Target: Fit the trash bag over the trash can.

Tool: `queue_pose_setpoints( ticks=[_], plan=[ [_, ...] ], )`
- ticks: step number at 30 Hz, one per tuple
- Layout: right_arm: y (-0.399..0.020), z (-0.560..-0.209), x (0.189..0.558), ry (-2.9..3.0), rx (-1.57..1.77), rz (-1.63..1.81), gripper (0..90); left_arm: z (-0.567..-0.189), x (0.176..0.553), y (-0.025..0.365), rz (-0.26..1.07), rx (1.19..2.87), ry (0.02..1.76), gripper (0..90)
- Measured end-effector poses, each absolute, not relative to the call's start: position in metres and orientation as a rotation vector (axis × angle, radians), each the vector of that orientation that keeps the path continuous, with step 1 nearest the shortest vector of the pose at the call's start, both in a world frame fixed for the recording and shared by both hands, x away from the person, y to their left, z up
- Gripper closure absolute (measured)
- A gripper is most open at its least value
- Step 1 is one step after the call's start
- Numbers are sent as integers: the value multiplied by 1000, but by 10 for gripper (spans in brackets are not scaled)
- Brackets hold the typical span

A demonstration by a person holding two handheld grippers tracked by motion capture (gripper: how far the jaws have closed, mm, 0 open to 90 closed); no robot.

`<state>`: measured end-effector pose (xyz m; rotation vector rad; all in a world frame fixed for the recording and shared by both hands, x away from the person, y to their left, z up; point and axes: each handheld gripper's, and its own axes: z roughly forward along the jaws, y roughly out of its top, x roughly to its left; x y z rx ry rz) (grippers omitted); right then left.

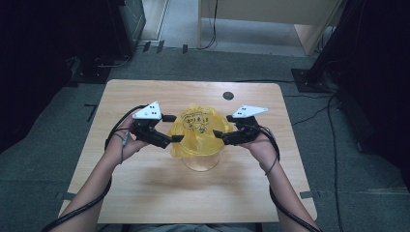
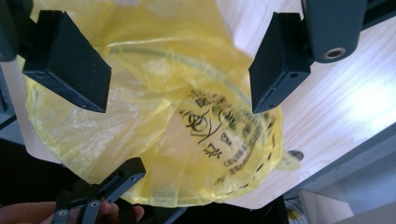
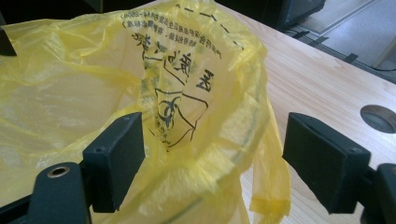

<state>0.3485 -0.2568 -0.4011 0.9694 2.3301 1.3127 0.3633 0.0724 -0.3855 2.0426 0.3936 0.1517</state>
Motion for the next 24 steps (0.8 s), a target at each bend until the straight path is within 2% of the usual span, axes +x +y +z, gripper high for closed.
queue_pose_setpoints(
  ticks=[9,24],
  plan=[
    [-259,-405,345,2331,976,1332,211,-395,359,91,129,1983,422,202],
    [-261,-412,339,2310,995,1390,209,-433,363,92,111,2044,499,196]
  ],
)
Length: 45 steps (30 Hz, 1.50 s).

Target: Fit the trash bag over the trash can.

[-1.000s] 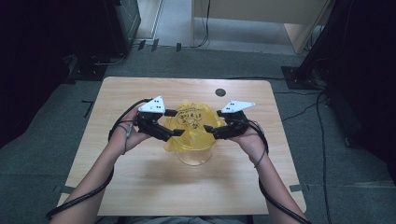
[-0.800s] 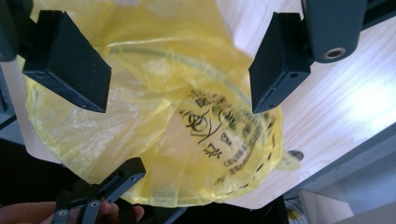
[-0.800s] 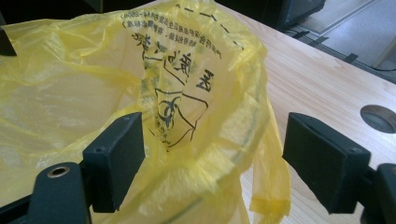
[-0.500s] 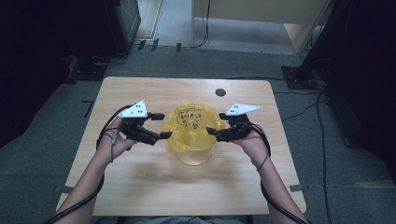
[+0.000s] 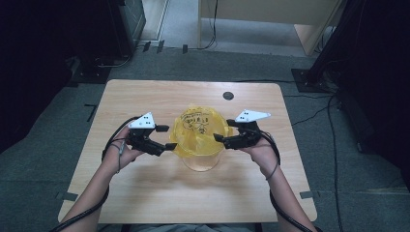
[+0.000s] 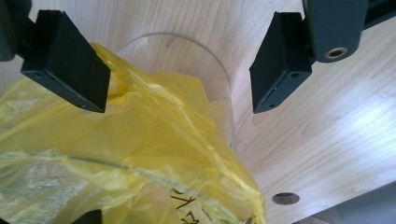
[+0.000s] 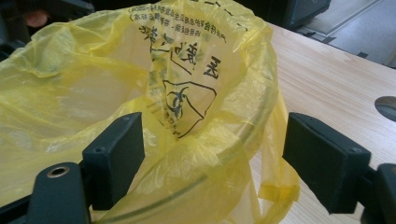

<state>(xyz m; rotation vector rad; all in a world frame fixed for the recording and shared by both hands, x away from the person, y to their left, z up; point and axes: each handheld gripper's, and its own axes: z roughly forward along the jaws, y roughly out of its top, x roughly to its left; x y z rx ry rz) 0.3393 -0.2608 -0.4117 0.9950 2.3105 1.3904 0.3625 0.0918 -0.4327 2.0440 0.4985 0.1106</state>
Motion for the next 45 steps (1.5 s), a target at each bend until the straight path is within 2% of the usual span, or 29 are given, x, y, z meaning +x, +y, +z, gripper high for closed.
queue_pose_setpoints(
  ticks=[14,22,45],
  plan=[
    [-279,-394,328,2221,966,1518,210,-414,356,108,51,1946,521,196],
    [-291,-392,324,2216,968,1515,210,-405,356,120,97,1904,538,196],
    [-322,-413,328,2179,1059,1478,209,-430,366,138,189,1959,642,196]
  ],
)
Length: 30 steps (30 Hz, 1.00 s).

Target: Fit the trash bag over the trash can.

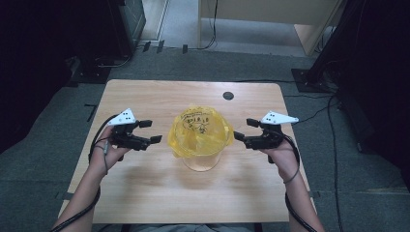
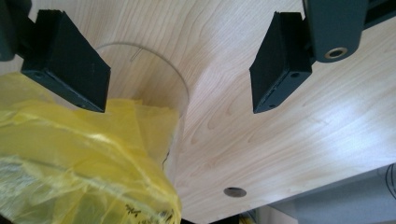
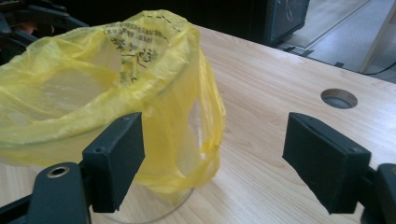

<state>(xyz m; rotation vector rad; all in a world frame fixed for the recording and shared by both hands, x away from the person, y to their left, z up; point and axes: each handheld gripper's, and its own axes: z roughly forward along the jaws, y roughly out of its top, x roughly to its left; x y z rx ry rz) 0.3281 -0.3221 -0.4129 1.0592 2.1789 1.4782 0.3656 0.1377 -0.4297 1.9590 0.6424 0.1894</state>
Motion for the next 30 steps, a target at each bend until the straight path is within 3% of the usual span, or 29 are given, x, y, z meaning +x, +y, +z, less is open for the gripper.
queue_pose_setpoints(
  ticks=[30],
  plan=[
    [-334,-474,339,2297,1079,1307,210,-479,375,134,217,2106,659,195]
  ],
)
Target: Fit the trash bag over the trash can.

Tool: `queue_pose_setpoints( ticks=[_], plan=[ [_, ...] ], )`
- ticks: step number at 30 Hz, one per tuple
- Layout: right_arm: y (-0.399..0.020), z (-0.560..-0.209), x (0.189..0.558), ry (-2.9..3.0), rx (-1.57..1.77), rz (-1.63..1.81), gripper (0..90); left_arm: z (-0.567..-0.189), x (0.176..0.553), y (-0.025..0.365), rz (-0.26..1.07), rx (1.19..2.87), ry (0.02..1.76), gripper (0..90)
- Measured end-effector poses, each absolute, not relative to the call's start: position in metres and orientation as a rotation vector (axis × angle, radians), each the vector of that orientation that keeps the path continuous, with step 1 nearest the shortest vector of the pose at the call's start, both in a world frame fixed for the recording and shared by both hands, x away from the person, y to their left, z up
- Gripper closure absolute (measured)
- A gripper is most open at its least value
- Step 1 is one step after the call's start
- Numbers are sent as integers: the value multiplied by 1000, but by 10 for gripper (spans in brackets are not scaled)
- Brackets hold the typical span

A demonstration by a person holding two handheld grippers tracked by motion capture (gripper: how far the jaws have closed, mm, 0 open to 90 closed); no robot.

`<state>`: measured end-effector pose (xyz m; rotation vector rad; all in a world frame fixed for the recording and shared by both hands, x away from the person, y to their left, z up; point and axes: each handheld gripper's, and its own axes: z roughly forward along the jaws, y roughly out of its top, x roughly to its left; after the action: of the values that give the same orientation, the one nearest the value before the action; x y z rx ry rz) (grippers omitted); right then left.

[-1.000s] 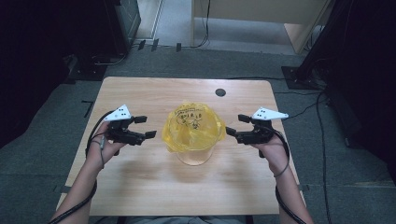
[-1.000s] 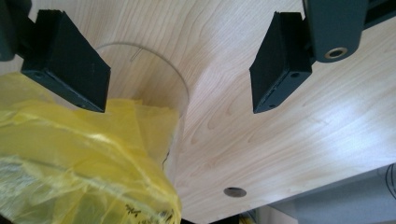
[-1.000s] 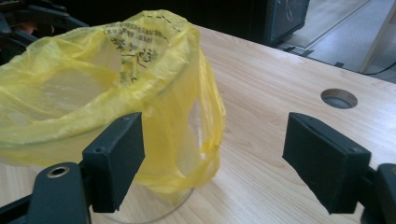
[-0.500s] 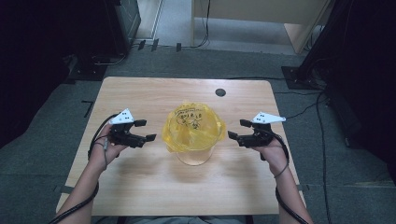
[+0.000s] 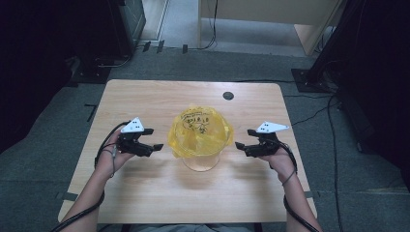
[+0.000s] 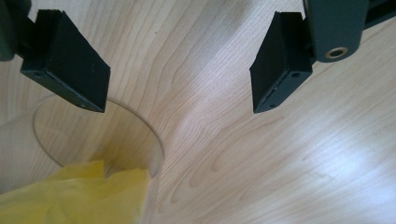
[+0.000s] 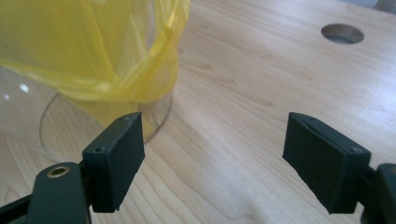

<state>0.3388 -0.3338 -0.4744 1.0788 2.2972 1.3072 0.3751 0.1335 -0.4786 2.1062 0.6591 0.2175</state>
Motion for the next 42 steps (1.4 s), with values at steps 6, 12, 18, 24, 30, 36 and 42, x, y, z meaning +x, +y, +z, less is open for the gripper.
queue_pose_setpoints(
  ticks=[6,12,18,24,30,36,42],
  plan=[
    [-335,-485,340,2336,1081,1275,210,-490,378,134,208,2141,672,194],
    [-335,-491,341,2340,1077,1267,213,-497,380,133,203,2172,680,194],
    [-334,-497,341,2375,1047,1222,213,-504,381,131,203,2200,674,194],
    [-333,-502,342,2407,1054,1194,213,-513,383,128,191,2229,678,193],
    [-327,-507,343,2426,1016,1170,213,-517,385,129,227,2211,674,188],
    [-322,-514,344,2464,998,1096,209,-517,385,127,255,2221,675,188],
    [-320,-522,345,2451,999,1080,171,-518,385,124,293,2229,688,186]
  ],
)
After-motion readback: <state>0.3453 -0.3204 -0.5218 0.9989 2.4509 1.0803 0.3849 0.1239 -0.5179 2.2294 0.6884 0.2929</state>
